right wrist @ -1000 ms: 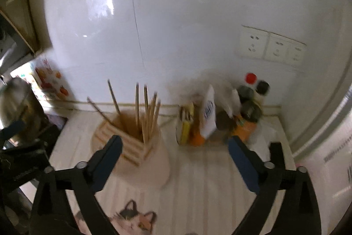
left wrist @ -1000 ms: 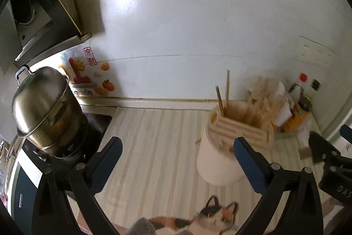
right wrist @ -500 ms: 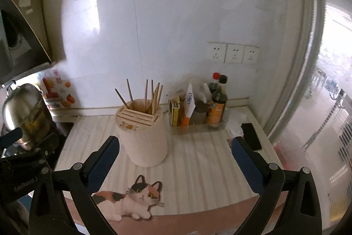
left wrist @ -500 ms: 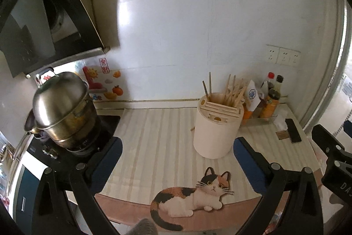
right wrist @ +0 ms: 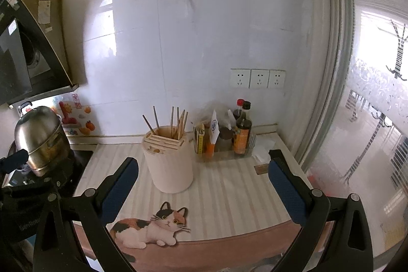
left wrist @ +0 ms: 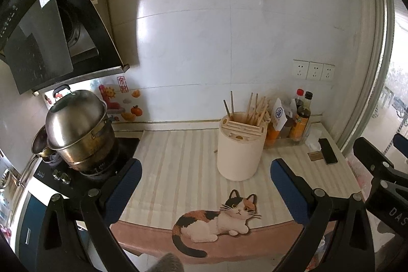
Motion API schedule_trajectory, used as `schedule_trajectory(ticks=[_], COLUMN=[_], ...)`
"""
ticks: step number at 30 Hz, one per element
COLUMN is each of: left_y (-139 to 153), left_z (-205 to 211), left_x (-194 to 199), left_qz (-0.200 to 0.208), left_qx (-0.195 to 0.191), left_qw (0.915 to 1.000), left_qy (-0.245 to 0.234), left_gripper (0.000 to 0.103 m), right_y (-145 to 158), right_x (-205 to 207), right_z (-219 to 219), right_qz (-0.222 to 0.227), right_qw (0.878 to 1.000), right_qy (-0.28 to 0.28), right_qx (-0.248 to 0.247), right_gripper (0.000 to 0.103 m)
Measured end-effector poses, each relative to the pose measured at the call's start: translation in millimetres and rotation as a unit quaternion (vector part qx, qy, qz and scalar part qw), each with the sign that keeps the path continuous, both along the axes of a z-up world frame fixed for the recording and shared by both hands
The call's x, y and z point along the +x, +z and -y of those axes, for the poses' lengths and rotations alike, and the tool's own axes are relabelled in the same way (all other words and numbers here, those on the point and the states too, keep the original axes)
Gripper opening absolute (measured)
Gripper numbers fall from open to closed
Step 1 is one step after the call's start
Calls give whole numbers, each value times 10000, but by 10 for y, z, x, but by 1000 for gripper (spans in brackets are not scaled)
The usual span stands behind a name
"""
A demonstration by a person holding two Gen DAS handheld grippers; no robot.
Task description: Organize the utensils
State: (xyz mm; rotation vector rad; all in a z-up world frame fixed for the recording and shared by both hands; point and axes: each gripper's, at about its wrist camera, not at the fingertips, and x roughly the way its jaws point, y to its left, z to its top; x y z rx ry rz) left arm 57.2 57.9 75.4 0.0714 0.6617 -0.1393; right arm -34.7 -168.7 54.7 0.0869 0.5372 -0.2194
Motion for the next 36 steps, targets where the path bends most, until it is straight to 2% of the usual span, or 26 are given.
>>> schedule_trajectory(ticks=[16, 36], left_y=[26, -21], left_z=[-22, -56], left_x=[43, 203], left_qz=[-62, -100], left_qx=[76, 91], left_qw=[9991, 9988], left_qy=[406, 469], left_gripper=[103, 103], right_y=[49, -18], right_x=[135, 355], right_z=[49, 31], right_qz=[-77, -204], right_qw=[9998, 9992], right_qy=[196, 309], right_qx=[-68, -116], right_gripper=[103, 103])
